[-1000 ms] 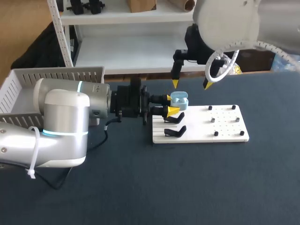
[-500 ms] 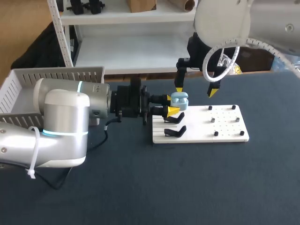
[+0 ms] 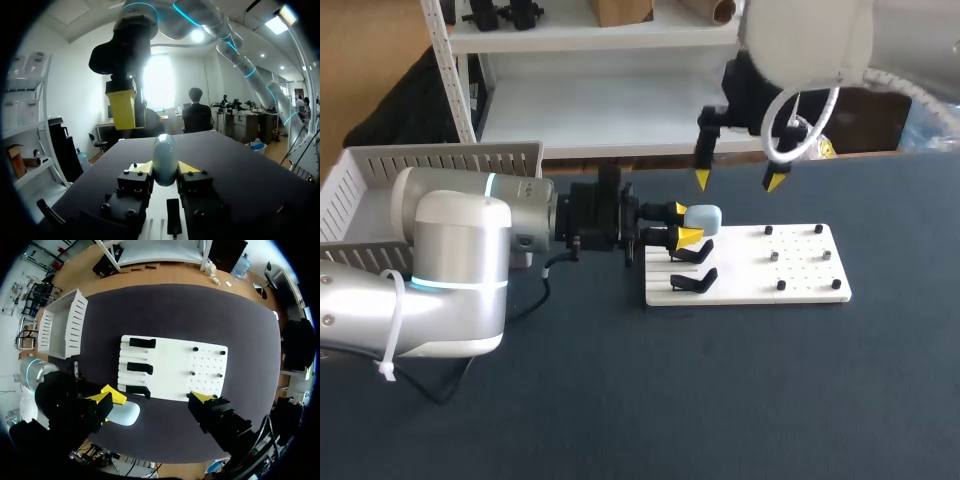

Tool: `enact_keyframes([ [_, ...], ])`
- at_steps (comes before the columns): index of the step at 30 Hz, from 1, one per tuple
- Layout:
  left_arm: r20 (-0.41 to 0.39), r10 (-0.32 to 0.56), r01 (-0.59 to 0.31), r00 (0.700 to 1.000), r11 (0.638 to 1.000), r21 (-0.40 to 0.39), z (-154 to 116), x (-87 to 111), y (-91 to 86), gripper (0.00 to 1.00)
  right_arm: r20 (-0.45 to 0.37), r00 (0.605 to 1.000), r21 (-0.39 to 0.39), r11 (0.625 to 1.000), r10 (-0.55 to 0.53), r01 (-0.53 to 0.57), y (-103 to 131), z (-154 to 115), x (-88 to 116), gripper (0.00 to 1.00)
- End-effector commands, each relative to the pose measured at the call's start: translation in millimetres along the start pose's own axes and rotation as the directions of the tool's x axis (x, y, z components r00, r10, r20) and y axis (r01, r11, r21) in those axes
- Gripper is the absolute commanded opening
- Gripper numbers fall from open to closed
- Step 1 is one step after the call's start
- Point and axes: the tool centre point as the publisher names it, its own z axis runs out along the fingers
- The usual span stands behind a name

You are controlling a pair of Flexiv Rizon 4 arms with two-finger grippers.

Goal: Pick up each earbud case from the left stands, insert the matching earbuds, close the lid, and place the case in the box.

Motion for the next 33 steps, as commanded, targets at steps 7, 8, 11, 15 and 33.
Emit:
enact_keyframes([
  [7, 0.019, -0.032, 0.036, 0.999, 0.971, -0.235, -66.2, -10.3, 30.5, 0.00, 0.173, 0.985, -0.177, 0.984, 0.012, 0.019, -22.8, -38.5, 34.3, 1.00],
  [8, 0.014, -0.031, 0.034, 0.999, 0.963, -0.267, -77.4, -11.2, 34.7, 0.00, 0.173, 0.985, -0.177, 0.984, 0.012, 0.019, -22.8, -38.5, 34.3, 1.00],
  [11, 0.029, -0.038, 0.046, 0.999, 0.928, -0.369, -114.4, -16.3, 48.3, 0.00, 0.173, 0.985, -0.177, 0.984, 0.012, 0.019, -22.8, -38.5, 34.3, 1.00],
  [15, 0.037, -0.055, 0.066, 0.998, 0.857, -0.511, -161.3, -21.3, 65.7, 0.00, 0.173, 0.985, -0.177, 0.984, 0.012, 0.019, -22.8, -38.5, 34.3, 1.00],
  [33, 0.076, -0.253, 0.182, 0.965, 0.432, -0.883, -301.5, 12.1, 115.5, 0.00, 0.173, 0.985, -0.177, 0.984, 0.012, 0.019, -22.8, -38.5, 34.3, 1.00],
])
